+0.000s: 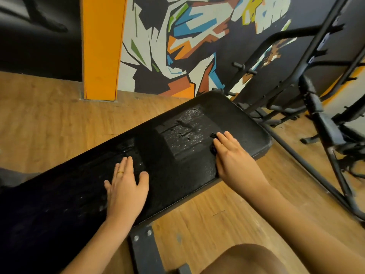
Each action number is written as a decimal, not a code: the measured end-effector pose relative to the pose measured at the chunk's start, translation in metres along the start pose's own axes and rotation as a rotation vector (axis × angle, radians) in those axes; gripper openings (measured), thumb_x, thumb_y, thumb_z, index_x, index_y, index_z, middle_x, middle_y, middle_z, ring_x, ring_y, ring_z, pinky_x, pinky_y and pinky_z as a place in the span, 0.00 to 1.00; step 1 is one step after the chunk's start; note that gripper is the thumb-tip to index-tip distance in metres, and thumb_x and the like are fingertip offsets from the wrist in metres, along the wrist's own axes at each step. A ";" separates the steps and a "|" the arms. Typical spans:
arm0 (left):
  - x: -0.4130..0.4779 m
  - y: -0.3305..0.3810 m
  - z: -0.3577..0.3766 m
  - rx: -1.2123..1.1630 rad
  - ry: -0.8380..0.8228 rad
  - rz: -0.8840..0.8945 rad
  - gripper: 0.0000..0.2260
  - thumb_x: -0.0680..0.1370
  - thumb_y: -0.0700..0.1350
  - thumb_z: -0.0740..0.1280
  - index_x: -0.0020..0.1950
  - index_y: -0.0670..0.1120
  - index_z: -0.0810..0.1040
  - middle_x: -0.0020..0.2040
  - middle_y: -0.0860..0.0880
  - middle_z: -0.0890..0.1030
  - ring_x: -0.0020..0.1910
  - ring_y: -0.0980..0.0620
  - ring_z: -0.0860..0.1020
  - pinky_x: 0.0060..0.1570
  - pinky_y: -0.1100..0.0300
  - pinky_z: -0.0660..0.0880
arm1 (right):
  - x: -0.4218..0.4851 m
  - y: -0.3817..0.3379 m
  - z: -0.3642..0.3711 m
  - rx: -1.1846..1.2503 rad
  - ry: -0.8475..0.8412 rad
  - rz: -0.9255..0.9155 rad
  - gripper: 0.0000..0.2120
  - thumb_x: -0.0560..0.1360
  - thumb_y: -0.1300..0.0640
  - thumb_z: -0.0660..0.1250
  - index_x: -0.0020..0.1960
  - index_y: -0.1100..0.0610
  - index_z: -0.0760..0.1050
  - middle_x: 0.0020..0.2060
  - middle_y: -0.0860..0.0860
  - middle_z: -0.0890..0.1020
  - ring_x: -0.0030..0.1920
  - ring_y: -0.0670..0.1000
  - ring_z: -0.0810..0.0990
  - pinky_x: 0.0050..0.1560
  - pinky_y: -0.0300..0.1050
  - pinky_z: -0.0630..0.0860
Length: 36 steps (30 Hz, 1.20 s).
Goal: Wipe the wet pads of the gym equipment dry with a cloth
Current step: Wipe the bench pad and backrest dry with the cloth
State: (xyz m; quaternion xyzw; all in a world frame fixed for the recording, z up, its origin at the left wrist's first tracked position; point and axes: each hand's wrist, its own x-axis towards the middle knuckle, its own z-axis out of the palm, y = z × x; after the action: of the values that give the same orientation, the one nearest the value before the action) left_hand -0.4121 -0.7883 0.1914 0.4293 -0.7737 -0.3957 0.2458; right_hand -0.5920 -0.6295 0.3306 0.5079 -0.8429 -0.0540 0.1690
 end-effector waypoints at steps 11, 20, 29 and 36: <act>0.005 0.020 0.028 0.136 -0.031 0.171 0.30 0.83 0.62 0.43 0.83 0.52 0.44 0.82 0.56 0.42 0.80 0.58 0.39 0.79 0.43 0.39 | 0.003 0.028 -0.015 -0.035 -0.059 -0.059 0.24 0.82 0.58 0.62 0.76 0.61 0.67 0.76 0.57 0.68 0.77 0.59 0.65 0.77 0.50 0.57; 0.005 0.019 0.031 0.151 -0.012 0.181 0.35 0.79 0.65 0.36 0.83 0.51 0.46 0.82 0.55 0.44 0.80 0.58 0.40 0.79 0.43 0.41 | 0.066 0.035 -0.013 -0.016 -0.084 -0.023 0.23 0.84 0.58 0.57 0.76 0.67 0.65 0.75 0.62 0.67 0.77 0.62 0.62 0.78 0.52 0.57; 0.005 0.017 0.029 0.141 -0.022 0.191 0.37 0.77 0.66 0.36 0.83 0.50 0.47 0.82 0.54 0.45 0.81 0.57 0.41 0.79 0.43 0.41 | 0.015 0.026 -0.012 0.030 -0.057 -0.030 0.22 0.82 0.61 0.62 0.74 0.66 0.68 0.73 0.61 0.71 0.76 0.63 0.66 0.76 0.57 0.63; 0.005 0.017 0.028 0.144 -0.036 0.197 0.34 0.80 0.65 0.39 0.83 0.50 0.47 0.83 0.55 0.46 0.81 0.57 0.41 0.79 0.43 0.41 | 0.099 0.028 -0.010 0.052 -0.065 0.006 0.16 0.83 0.60 0.57 0.66 0.67 0.73 0.67 0.63 0.75 0.69 0.64 0.69 0.69 0.56 0.66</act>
State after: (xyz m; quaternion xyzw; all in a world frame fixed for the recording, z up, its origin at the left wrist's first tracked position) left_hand -0.4427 -0.7759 0.1903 0.3606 -0.8428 -0.3207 0.2382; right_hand -0.6542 -0.7017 0.3696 0.5078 -0.8506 -0.0480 0.1281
